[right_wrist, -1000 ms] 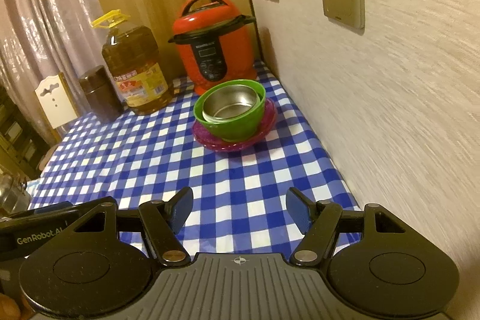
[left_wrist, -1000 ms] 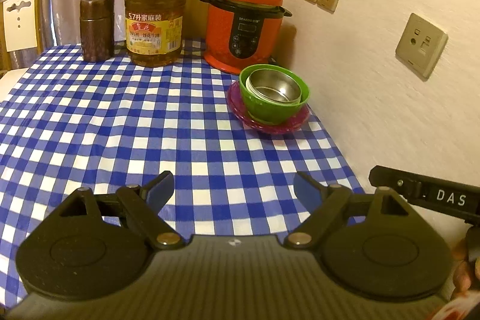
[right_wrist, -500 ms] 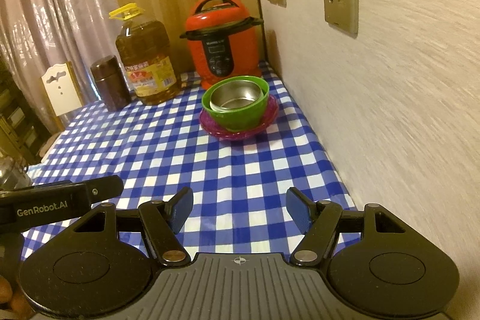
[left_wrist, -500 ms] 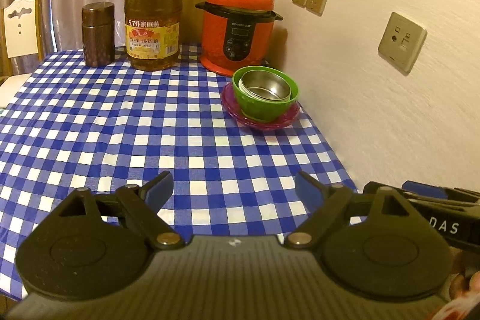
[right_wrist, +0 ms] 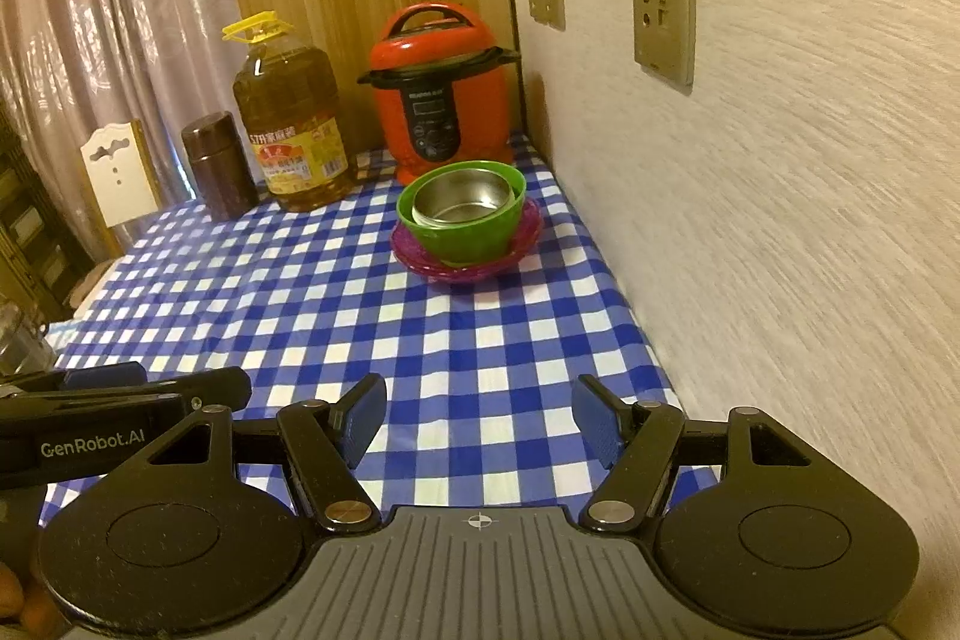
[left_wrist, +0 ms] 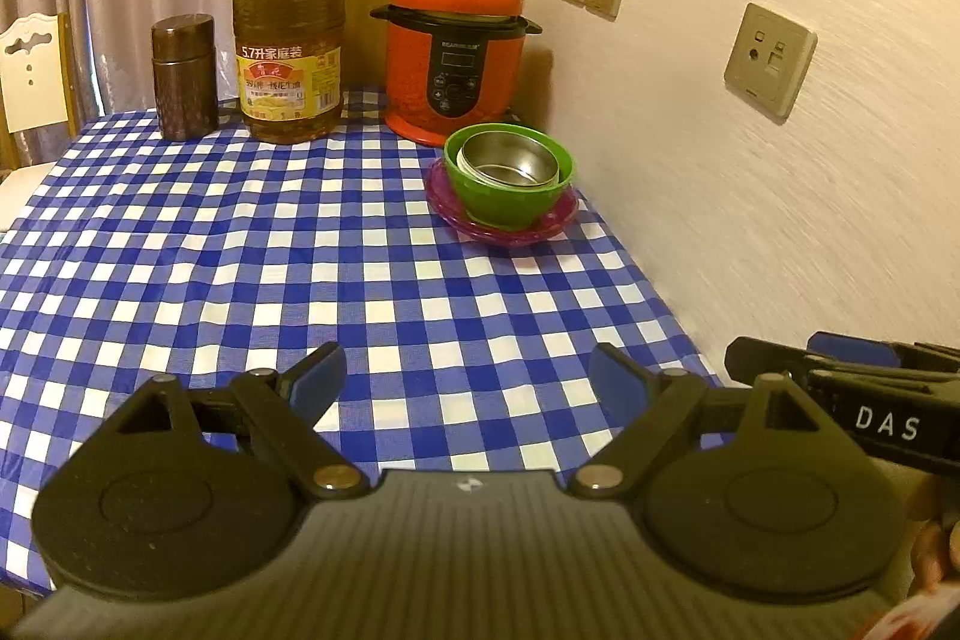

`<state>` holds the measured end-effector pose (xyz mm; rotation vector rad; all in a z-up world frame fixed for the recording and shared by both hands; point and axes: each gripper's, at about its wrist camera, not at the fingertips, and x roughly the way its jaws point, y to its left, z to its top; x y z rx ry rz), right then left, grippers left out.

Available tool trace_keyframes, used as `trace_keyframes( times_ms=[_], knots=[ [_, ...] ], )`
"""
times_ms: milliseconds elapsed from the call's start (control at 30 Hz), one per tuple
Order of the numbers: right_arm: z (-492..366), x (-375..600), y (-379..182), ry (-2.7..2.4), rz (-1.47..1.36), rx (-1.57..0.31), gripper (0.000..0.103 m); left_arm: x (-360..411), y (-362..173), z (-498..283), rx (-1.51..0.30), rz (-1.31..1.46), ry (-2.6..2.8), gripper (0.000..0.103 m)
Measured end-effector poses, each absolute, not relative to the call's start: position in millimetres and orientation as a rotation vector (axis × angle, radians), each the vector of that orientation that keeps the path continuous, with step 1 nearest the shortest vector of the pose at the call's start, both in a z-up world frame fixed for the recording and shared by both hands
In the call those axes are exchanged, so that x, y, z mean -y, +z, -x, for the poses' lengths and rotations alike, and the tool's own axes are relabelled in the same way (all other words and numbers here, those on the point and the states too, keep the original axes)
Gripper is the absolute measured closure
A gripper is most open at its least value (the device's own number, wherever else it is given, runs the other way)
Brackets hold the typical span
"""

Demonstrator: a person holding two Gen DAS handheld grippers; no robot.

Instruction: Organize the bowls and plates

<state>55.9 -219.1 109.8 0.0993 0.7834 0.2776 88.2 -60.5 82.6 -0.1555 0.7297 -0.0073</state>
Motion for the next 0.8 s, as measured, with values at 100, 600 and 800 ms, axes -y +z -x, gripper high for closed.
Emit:
trace_keyframes(
  times_ms=[100, 600, 800],
  knots=[
    [-52.6, 220.6, 112.3, 0.278, -0.094, -0.777, 0.035, 61.9, 83.8, -85.6, -0.727, 0.150, -0.006, 0.016],
    [-49.1, 224.0, 118.9, 0.270, -0.093, -0.768, 0.035, 62.2, 89.0, -78.7, -0.724, 0.149, -0.008, 0.016],
    [-50.7, 226.0, 119.8, 0.268, -0.092, -0.769, 0.035, 61.5, 89.2, -78.7, -0.725, 0.153, -0.009, 0.016]
  ],
)
